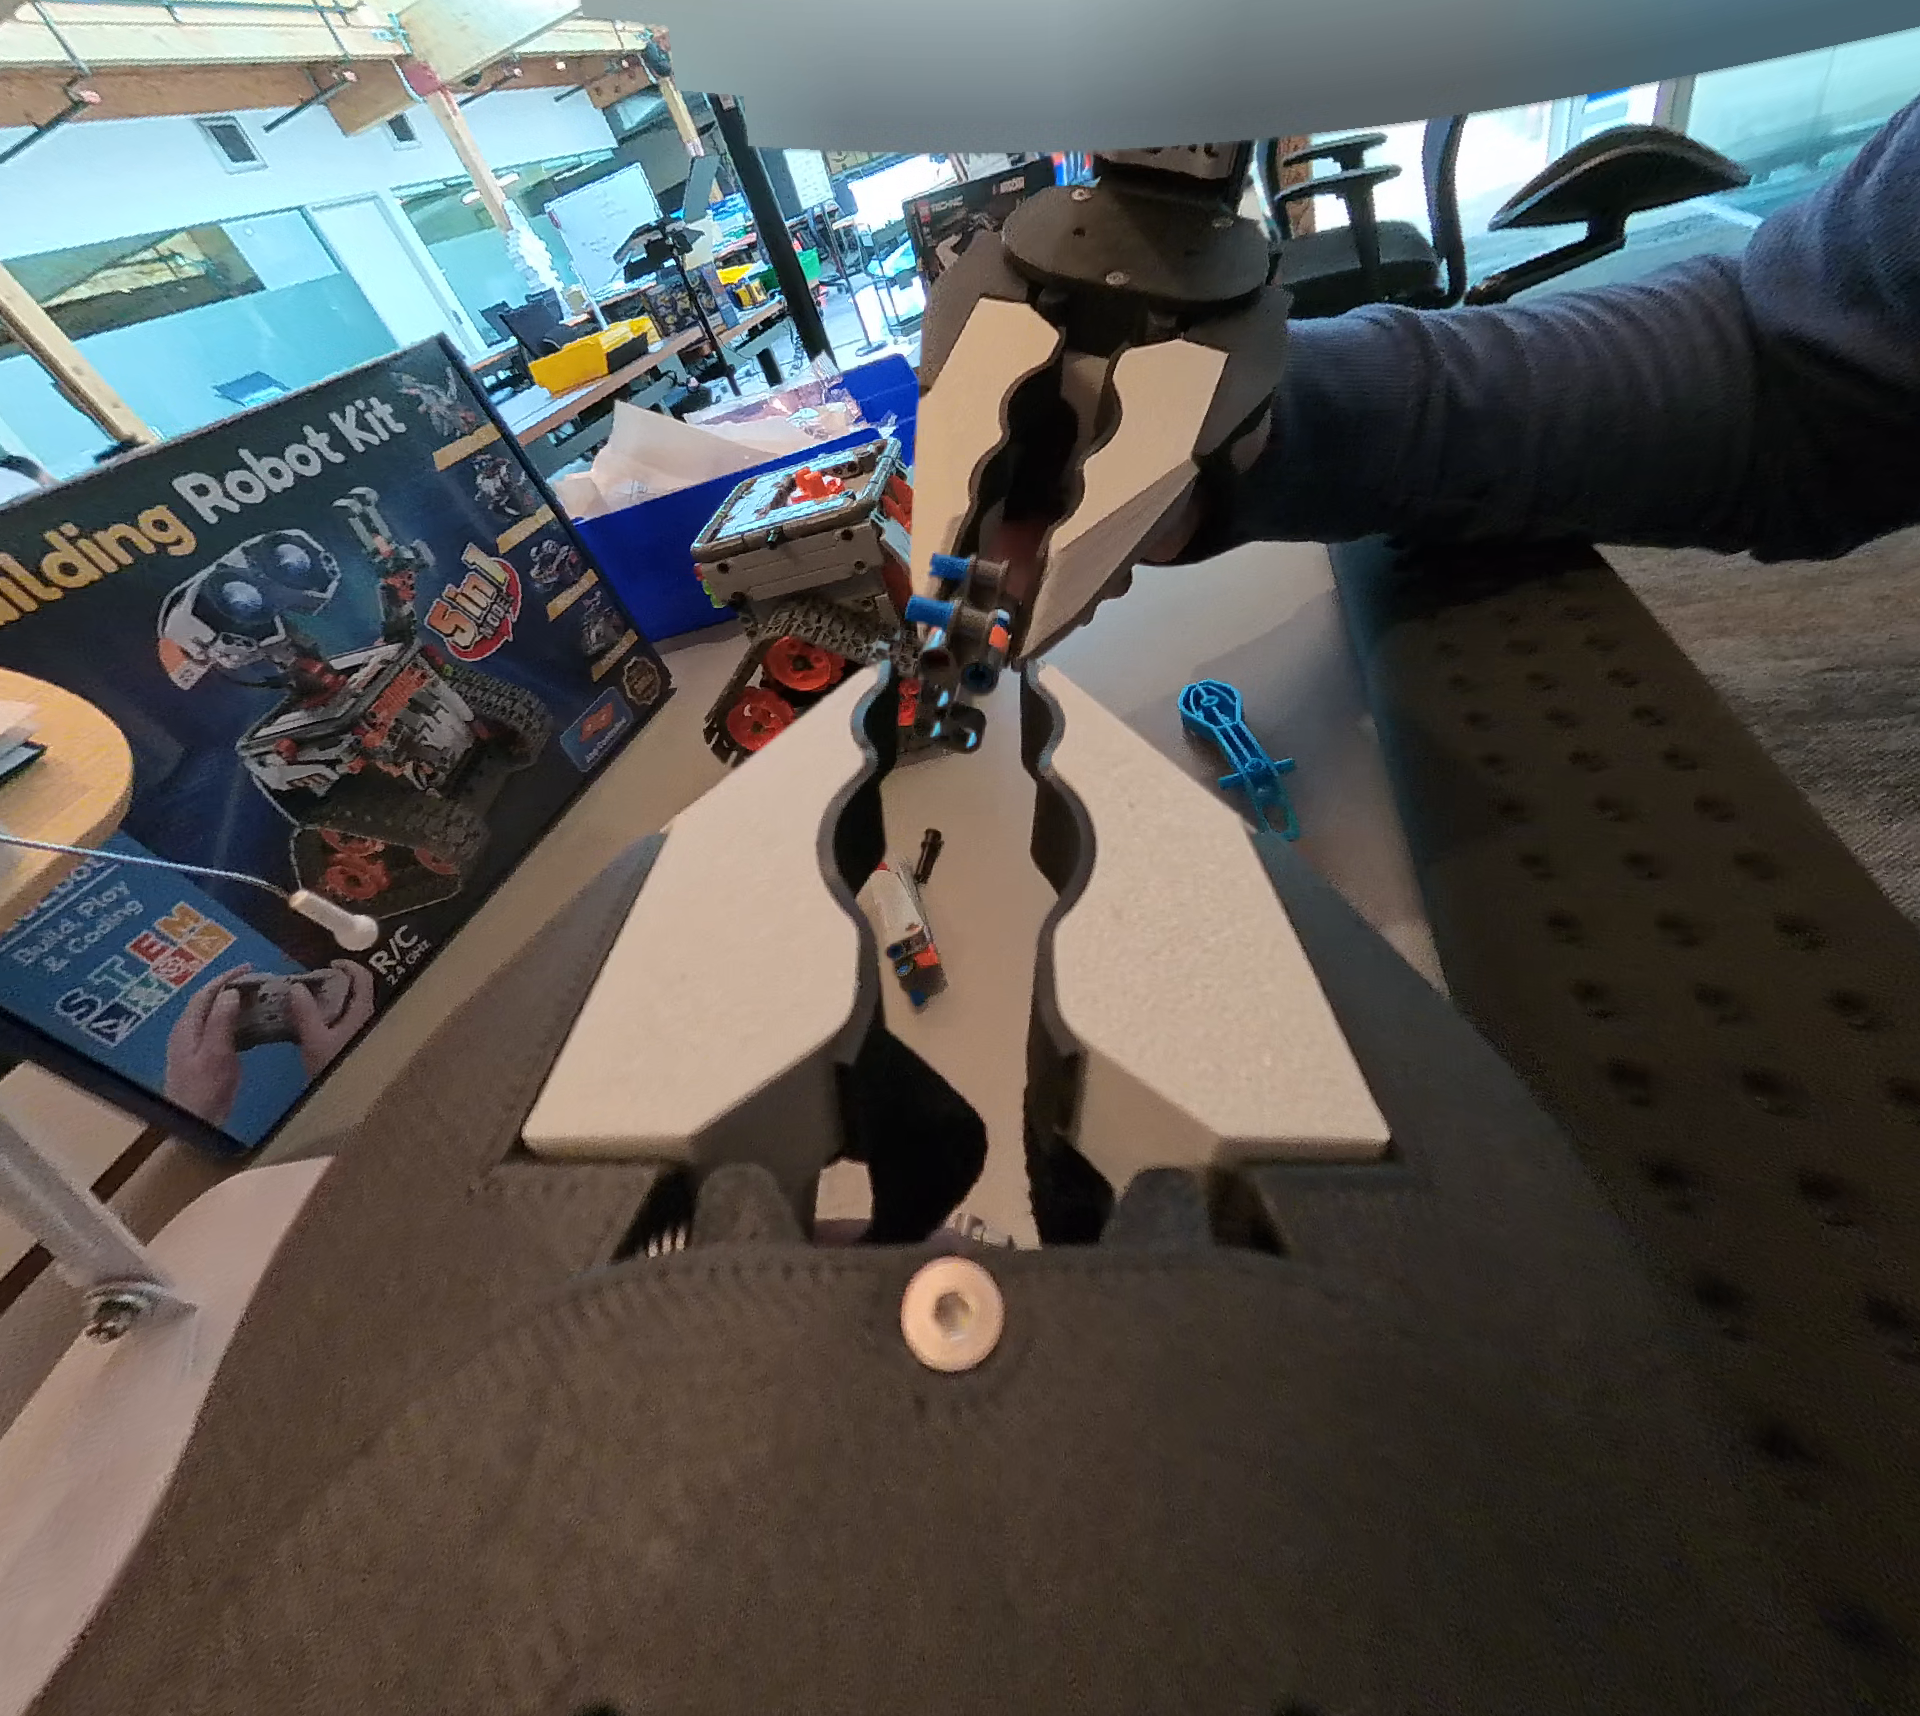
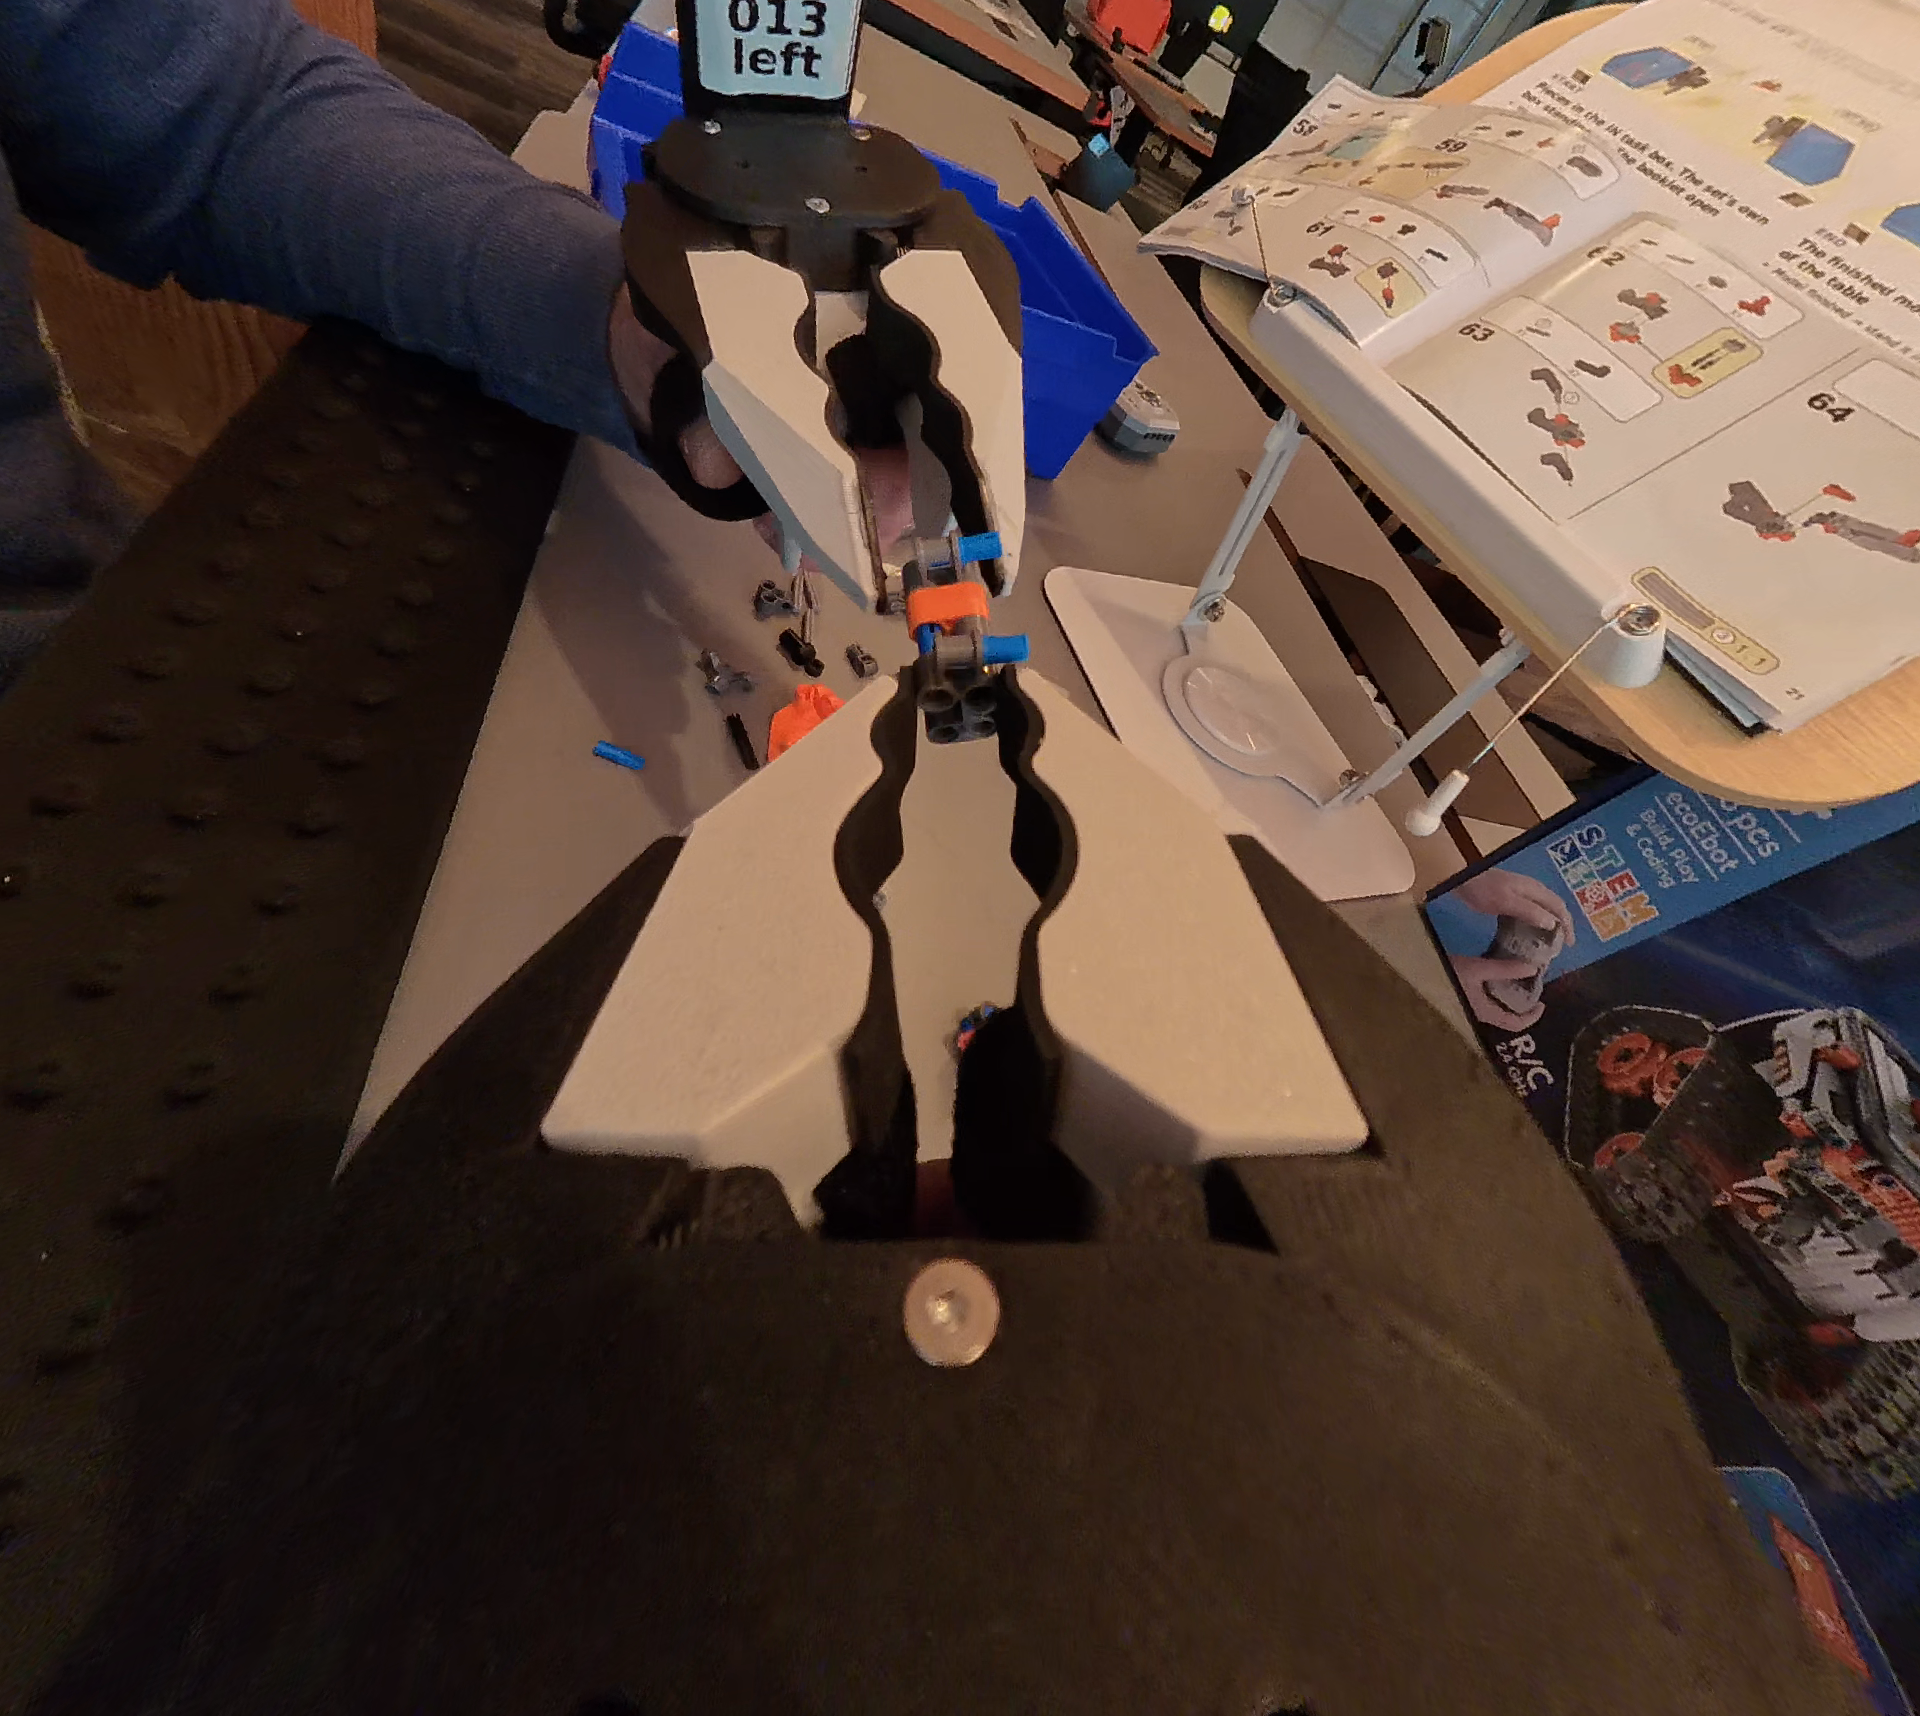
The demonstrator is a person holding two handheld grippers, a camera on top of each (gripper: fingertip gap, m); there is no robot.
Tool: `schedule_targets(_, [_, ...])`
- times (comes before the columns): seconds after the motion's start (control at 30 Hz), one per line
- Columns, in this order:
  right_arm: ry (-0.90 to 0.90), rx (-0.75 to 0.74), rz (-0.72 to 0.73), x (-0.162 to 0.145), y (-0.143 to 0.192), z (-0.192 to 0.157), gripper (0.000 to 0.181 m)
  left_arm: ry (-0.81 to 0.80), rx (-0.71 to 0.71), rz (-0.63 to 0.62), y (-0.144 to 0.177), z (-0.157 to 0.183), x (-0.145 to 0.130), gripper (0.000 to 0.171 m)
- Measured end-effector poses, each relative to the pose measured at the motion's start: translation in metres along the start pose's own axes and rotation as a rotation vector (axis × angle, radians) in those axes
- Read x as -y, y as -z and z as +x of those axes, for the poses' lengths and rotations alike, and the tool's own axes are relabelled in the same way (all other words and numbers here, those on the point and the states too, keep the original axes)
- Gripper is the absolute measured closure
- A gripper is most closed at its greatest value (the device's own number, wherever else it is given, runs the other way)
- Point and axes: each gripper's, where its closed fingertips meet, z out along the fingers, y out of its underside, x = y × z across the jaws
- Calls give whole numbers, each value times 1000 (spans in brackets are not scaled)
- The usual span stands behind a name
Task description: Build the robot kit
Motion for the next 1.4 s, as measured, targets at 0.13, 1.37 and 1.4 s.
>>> schedule_targets(0.13, [2, 18, -14, -3, -5, -5, 168, -47, 6, -22, -4, 4, -4, 149])
schedule_targets(1.37, [-75, -109, 62, 1, -20, 11, 170, 376, -71, 127, 3, -14, 6, 158])
schedule_targets(1.4, [-79, -112, 62, 0, -20, 12, 170, 375, -67, 124, 3, -14, 5, 158])
